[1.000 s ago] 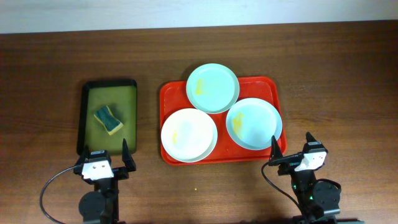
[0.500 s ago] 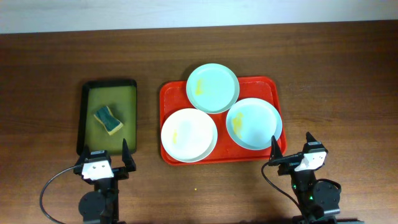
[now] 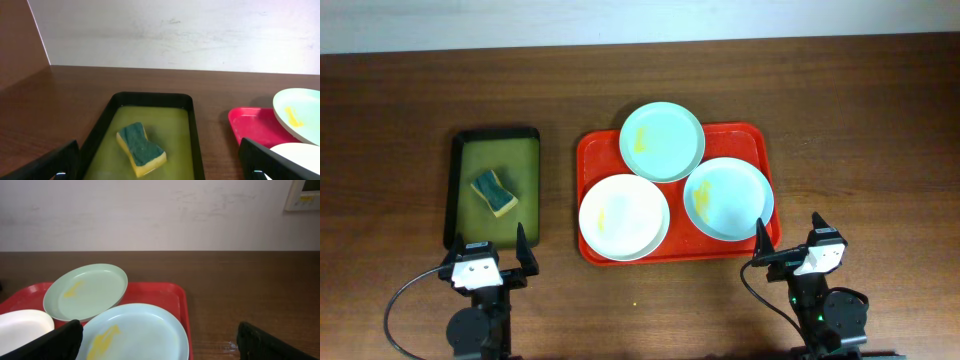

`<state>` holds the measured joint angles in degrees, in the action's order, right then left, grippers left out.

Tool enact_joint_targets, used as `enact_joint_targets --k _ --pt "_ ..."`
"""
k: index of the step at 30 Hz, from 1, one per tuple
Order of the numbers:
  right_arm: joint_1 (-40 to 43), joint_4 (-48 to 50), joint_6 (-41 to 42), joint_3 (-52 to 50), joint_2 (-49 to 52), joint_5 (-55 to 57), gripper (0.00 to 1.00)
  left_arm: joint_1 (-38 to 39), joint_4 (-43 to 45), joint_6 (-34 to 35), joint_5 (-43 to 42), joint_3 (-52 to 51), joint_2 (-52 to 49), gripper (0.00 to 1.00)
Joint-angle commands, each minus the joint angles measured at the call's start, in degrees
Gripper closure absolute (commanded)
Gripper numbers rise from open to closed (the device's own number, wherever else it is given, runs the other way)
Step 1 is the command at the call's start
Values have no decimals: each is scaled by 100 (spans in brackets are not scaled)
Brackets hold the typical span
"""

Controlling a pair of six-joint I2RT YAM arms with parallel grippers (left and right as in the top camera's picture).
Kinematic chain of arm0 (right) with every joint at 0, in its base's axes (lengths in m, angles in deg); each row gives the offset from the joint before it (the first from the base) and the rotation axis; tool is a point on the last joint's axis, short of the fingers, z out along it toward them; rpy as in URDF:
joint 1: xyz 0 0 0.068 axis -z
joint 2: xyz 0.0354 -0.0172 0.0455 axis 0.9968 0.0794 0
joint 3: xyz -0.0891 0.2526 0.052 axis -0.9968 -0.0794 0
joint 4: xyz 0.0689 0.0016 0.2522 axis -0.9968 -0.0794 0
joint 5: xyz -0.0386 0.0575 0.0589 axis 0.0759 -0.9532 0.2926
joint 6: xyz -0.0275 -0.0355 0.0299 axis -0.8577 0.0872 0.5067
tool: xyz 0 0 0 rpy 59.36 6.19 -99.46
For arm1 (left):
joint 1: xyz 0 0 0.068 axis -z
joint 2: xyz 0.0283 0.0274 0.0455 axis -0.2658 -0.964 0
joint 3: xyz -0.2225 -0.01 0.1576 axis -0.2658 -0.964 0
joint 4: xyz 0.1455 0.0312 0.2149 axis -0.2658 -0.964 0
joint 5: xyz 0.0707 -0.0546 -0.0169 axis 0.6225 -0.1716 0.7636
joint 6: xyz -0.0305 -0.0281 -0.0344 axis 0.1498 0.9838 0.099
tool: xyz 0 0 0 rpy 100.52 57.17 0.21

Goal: Clean dirty plates on tray and stack at the side

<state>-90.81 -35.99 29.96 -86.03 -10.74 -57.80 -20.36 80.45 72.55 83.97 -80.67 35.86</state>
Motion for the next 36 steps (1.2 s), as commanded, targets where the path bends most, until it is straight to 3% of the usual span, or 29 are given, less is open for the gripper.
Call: enact_joint_targets --k 1,4,6,8,9,10,12,14,16,19,22,26,28,32,34,36 --pt "24 -37 4 -37 -42 50 1 -37 -22 55 -44 -15 50 1" --pt "24 -37 4 -37 -42 48 1 -35 -7 61 -68 -13 50 1" --pt "24 -37 4 -37 -42 48 1 -35 79 63 -970 -13 50 1" --pt "24 -37 4 -37 -42 48 1 -35 153 63 -2356 -13 50 1" --pt "24 -37 4 -37 -42 48 1 -35 232 63 -3403 -13 50 1" --pt "24 -37 4 -37 -42 50 1 -35 413 63 -4992 -13 50 1" --pt "24 -37 4 -37 -42 50 1 -35 761 61 -6832 -13 50 1" --pt "24 -35 4 -37 -42 50 1 -35 1381 59 -8004 -13 50 1" --pt "24 -37 4 -37 -42 50 1 -35 2212 61 -8564 -13 50 1" --pt "24 -37 4 -37 -42 50 1 -35 3589 142 -8714 -9 50 1" --pt "24 -37 4 -37 -42 50 1 -35 4642 636 -8155 50 50 1" --pt "24 -37 4 -37 -42 50 1 -37 4909 811 -6732 404 42 1" --pt "24 -37 4 -37 -42 48 1 -37 4262 800 -5921 931 -59 1" --pt "24 -37 4 -37 -42 50 2 -57 826 -70 -5617 2586 -809 1" --pt "24 -37 4 -37 -42 48 1 -46 28 -149 -6019 3108 -1211 1" --pt "24 -37 4 -37 -42 48 1 -46 85 -146 -6153 3309 -1451 1"
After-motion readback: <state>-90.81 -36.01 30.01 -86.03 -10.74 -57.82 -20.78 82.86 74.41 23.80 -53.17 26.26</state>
